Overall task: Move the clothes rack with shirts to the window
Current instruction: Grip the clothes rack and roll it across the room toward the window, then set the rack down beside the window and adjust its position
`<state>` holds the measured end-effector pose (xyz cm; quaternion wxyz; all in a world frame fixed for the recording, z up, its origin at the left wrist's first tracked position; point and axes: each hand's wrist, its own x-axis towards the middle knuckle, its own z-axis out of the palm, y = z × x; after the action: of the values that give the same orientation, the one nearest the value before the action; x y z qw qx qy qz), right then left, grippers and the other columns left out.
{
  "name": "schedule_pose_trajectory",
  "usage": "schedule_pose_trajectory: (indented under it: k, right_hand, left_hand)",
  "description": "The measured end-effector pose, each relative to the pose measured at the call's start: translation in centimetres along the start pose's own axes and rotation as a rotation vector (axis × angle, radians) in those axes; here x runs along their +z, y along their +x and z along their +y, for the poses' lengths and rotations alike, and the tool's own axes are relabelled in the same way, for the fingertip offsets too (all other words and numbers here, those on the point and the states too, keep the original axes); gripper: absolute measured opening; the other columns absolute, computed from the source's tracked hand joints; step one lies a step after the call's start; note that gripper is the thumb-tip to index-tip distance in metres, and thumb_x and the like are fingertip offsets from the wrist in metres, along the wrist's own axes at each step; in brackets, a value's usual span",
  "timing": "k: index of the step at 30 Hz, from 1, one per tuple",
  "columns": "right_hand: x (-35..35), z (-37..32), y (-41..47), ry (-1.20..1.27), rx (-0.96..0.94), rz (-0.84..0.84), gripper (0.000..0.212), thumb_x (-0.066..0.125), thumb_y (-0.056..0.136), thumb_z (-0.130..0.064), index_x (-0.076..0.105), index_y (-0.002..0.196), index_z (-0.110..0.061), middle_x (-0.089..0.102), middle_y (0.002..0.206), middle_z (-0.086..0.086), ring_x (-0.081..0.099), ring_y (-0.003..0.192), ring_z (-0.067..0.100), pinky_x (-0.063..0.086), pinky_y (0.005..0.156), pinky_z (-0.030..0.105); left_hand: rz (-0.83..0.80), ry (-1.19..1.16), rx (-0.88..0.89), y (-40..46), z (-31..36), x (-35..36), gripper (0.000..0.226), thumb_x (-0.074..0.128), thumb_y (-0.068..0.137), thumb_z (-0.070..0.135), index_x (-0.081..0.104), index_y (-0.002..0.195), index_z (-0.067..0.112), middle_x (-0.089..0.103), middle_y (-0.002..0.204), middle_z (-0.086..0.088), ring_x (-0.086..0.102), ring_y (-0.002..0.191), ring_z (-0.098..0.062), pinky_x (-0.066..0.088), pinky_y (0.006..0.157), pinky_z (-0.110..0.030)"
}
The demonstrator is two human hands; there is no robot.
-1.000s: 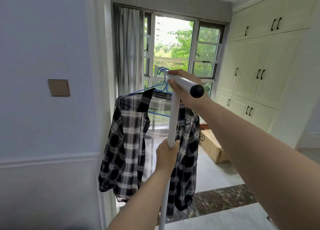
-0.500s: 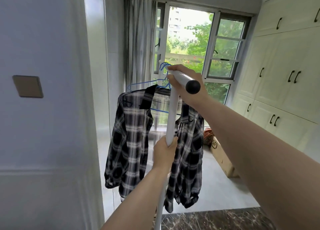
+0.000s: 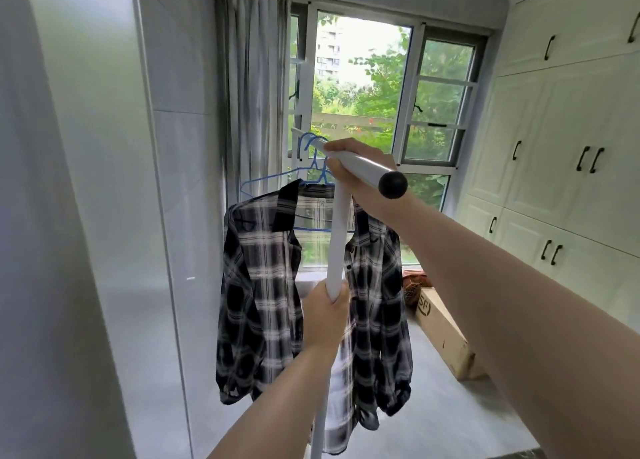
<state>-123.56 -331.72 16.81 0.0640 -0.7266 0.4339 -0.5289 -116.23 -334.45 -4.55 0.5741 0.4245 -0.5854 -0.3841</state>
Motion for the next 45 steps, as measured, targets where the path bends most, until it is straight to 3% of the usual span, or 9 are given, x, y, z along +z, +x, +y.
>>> schedule_pose_trajectory:
  k: [6,9,12,15,29,36,38,40,45]
  right_hand:
    - [1.6,5.3,5.1,-0.047,-0.012,-0.007,0.022,0.064,0.099,-0.012,0.069,0.118,-0.003,0.074,0.108,0.023,0.064,0.086,0.021,0.050,0.073,0.016]
    - [2.2,7.8,7.6,-0.014,-0.003,-0.039,0.025,0.065,0.097,-0.004,0.068,0.121,-0.001,0.073,0.114,0.026,0.070,0.103,0.037,0.058,0.094,0.042]
    - [2.7,10.6,10.2,-0.104,0.003,-0.116,0.035,0.065,0.096,-0.008,0.064,0.131,-0.013,0.068,0.125,0.017,0.065,0.115,0.032,0.050,0.098,0.029]
    - [3.4,13.4,12.7,-0.081,-0.013,-0.116,0.034,0.065,0.094,-0.006,0.066,0.127,-0.015,0.069,0.112,0.016,0.068,0.097,0.033,0.054,0.083,0.034]
    - [7.8,21.1,21.9,-0.016,-0.337,-0.282,0.033,0.064,0.096,-0.016,0.061,0.129,-0.009,0.067,0.107,0.021,0.069,0.077,0.039,0.060,0.081,0.046]
    - [12.7,27.3,28.1,0.079,-0.326,-0.459,0.047,0.040,0.098,-0.015,0.042,0.138,-0.039,0.051,0.143,0.011,0.051,0.054,-0.004,0.045,0.068,0.024]
    - [14.1,28.8,30.0,0.087,-0.342,-0.454,0.058,0.036,0.095,-0.007,0.042,0.141,-0.042,0.046,0.152,0.009,0.057,0.086,-0.009,0.042,0.090,0.027]
    - [15.9,30.0,32.1,0.114,-0.382,-0.405,0.062,0.038,0.090,-0.003,0.047,0.140,-0.038,0.052,0.145,-0.002,0.051,0.121,0.008,0.036,0.102,0.027]
    - [19.8,32.1,37.2,0.231,-0.333,-0.364,0.049,0.037,0.090,-0.007,0.065,0.121,-0.033,0.058,0.105,-0.033,0.051,0.096,-0.019,0.038,0.084,0.014]
  left_hand:
    - [0.105,0.095,0.056,6.8,-3.1,2.1,0.040,0.057,0.093,0.017,0.041,0.057,0.013,0.039,0.052,0.002,0.031,0.041,-0.006,0.031,0.037,-0.018]
    - [0.162,0.167,0.093,10.2,-4.4,3.1,0.040,0.058,0.092,0.012,0.041,0.055,0.012,0.040,0.051,0.001,0.033,0.040,-0.008,0.031,0.035,-0.015]
    - [0.206,0.213,0.098,13.6,-5.6,4.1,0.038,0.058,0.089,0.008,0.045,0.054,0.013,0.042,0.048,0.004,0.038,0.038,-0.007,0.032,0.034,-0.013]
    - [0.264,0.260,0.106,16.5,-6.5,4.9,0.036,0.056,0.086,0.014,0.045,0.052,0.014,0.040,0.043,0.008,0.036,0.035,-0.003,0.029,0.034,-0.013]
    - [0.553,0.346,0.111,27.7,-10.8,2.9,0.046,0.061,0.091,0.005,0.043,0.049,0.013,0.042,0.040,0.005,0.041,0.028,-0.003,0.033,0.033,-0.012]
    - [0.576,0.352,0.134,34.5,-13.7,0.8,0.047,0.060,0.091,0.011,0.040,0.049,0.014,0.041,0.039,0.003,0.038,0.034,-0.010,0.036,0.037,-0.028]
    - [0.590,0.360,0.132,36.8,-14.7,-0.1,0.047,0.060,0.091,0.013,0.039,0.049,0.014,0.042,0.040,0.000,0.040,0.037,-0.014,0.038,0.041,-0.032]
    - [0.602,0.356,0.121,39.0,-15.6,-1.0,0.048,0.061,0.091,0.014,0.039,0.049,0.014,0.042,0.041,0.000,0.039,0.037,-0.015,0.039,0.042,-0.033]
    - [0.571,0.346,0.120,43.0,-17.2,-2.5,0.048,0.060,0.093,0.014,0.041,0.049,0.011,0.042,0.041,-0.003,0.041,0.038,-0.019,0.042,0.042,-0.037]
